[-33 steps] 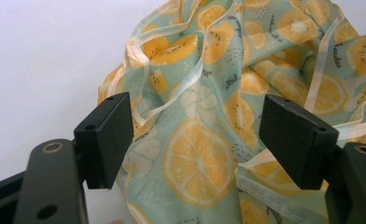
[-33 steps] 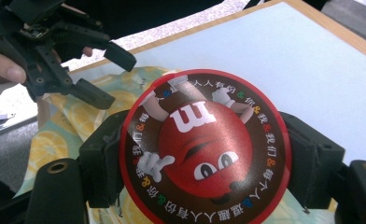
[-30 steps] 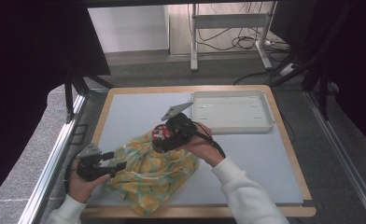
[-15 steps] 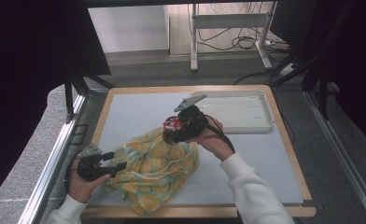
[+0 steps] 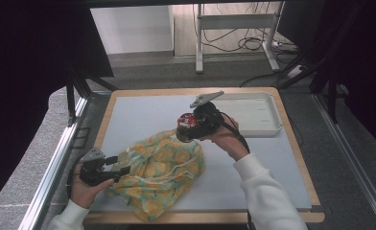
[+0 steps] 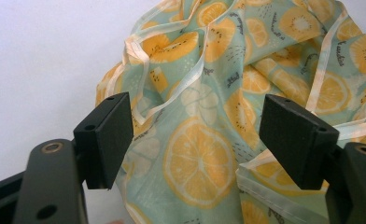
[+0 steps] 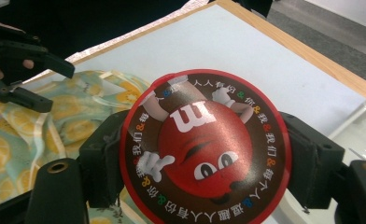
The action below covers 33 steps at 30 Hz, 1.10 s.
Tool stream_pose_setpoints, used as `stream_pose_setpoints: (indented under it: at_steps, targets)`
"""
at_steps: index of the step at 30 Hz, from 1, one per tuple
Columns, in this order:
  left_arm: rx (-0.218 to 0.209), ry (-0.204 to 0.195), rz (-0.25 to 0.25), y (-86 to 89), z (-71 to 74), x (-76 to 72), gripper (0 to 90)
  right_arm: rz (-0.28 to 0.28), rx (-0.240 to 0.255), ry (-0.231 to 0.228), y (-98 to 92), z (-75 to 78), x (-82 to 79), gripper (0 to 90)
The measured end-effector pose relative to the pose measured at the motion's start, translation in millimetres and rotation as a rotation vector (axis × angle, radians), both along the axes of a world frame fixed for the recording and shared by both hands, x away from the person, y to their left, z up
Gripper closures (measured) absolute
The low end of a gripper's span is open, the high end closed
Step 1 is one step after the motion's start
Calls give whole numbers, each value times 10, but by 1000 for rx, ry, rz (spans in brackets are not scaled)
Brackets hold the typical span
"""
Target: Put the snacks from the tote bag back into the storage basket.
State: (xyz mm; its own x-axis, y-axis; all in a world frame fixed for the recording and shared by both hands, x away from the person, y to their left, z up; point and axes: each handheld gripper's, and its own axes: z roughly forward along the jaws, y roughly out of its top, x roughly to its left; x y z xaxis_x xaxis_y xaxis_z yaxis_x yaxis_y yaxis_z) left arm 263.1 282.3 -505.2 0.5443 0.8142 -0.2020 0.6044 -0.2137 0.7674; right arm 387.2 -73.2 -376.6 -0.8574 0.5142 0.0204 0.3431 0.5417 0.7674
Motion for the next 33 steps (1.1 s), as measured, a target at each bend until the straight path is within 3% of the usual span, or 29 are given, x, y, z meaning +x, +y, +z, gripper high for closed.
stream_pose_setpoints:
  at_steps: [33]
  targets:
    - [-3, 2, -3, 8, -2, 1, 263, -197, -54, 27, -316, -283, 624, 253]
